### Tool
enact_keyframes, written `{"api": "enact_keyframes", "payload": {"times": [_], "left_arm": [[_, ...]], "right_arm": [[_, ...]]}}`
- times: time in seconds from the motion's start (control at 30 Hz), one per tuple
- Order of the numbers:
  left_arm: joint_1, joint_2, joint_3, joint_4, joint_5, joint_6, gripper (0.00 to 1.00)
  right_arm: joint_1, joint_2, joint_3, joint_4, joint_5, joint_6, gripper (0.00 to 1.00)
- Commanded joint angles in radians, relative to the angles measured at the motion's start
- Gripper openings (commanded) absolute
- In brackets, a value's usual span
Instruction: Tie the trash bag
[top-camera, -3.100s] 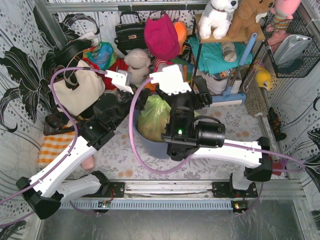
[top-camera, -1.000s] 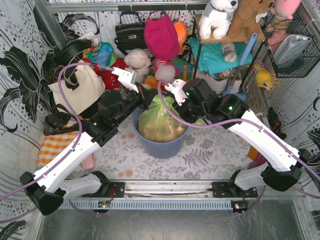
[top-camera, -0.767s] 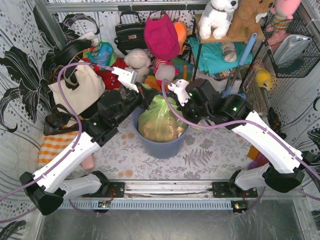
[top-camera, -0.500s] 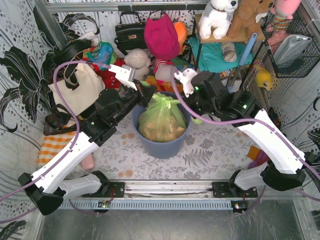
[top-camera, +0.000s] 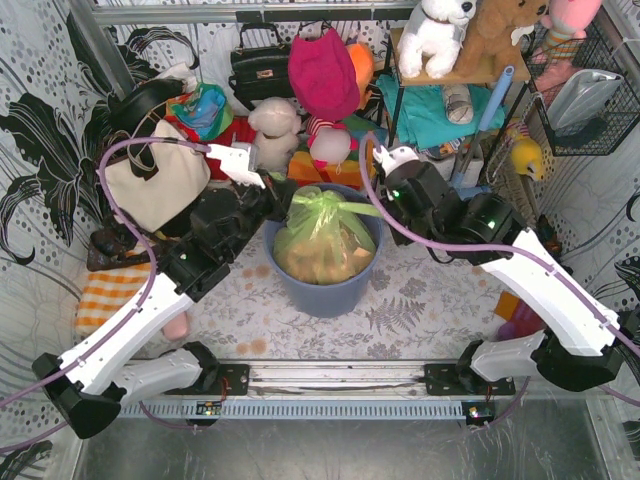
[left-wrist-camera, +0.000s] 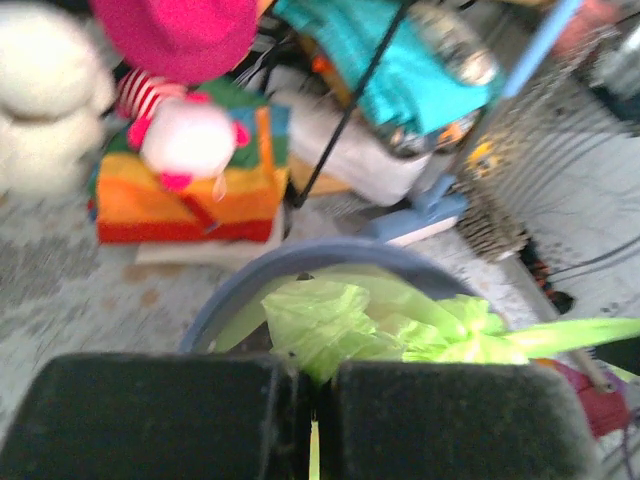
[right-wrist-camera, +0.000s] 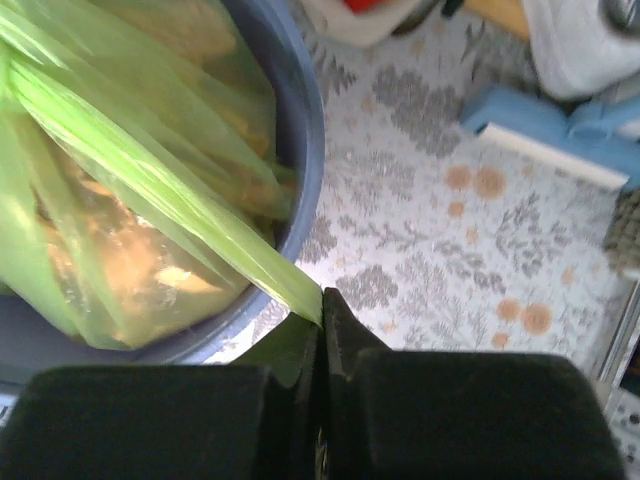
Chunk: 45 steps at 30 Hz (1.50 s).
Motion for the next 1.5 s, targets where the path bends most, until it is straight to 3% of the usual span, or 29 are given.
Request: {"api": "enact_keyframes", "payload": {"times": [0.0,0.4,0.73,0.87,1.13,1.37,1.4,1.47], "left_arm": [[0.009,-0.019,-0.041,-0.052,-0.222,-0.038,0.00],[0.009,0.000,0.153,0.006,-0.095,0.041,0.00],[0.009,-0.080,-0.078,-0.072,-0.150,-0.033,0.00],[0.009,-0.082,-0.069,-0.091,-0.194,-0.016,0.00],[0.009,-0.034,0.106,-0.025,-0.082,0.040,0.00],[0.009,-0.006,0.066,-0.009,-0.001,0.015,0.00],[0.009,-0.005,0.048,-0.017,0.000,0.009,0.03],[0.009,-0.007,0.019,-0.034,-0.009,-0.006,0.24]], "right_arm": [[-0.004,-0.080,-0.083,-0.034,0.070,0.100,0.00],[-0.004,0.030,0.217,-0.155,0.140,0.063,0.00],[-0.005,-0.128,-0.187,-0.055,0.080,0.202,0.00],[-0.005,-0.113,-0.146,-0.067,0.098,0.197,0.00],[-0.004,-0.016,0.088,-0.104,0.097,0.127,0.00],[-0.005,-0.081,-0.004,-0.076,0.081,0.143,0.00],[-0.004,-0.098,-0.039,-0.058,0.070,0.148,0.00],[-0.005,-0.130,-0.102,-0.026,0.060,0.162,0.00]]}}
